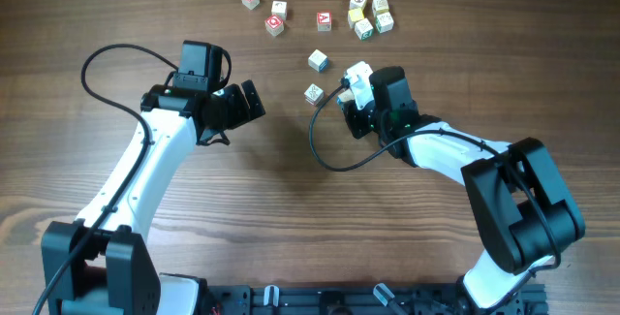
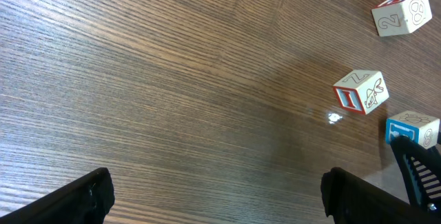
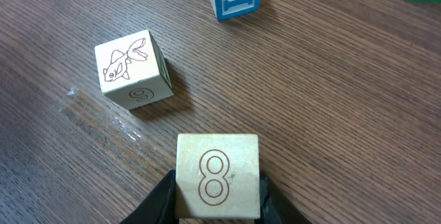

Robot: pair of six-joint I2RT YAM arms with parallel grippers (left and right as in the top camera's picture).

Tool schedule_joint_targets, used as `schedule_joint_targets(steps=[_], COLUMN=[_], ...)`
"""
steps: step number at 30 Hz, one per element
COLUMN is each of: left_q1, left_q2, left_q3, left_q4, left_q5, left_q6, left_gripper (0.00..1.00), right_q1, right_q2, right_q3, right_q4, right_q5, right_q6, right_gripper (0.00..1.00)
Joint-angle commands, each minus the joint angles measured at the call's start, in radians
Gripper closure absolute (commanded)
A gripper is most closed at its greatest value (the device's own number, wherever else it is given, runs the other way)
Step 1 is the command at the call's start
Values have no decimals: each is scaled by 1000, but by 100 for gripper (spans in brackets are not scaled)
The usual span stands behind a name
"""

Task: Form a circle

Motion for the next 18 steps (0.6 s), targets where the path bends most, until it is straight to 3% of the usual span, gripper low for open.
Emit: schedule_joint_targets(steps=[1,18], left_q1=[6,6], left_q2=[-1,-1], left_q3=[-2,-2], left_q4=[0,0], left_q5=[-10,-10], left_q6=[19,19], left_gripper=[0,0], right_q1=[-3,7], right_q2=[23,71], right_q3=[13,13], right_q4=[5,67], right_q5=[-26,-62], right_q6=[62,58], right_gripper=[87,86])
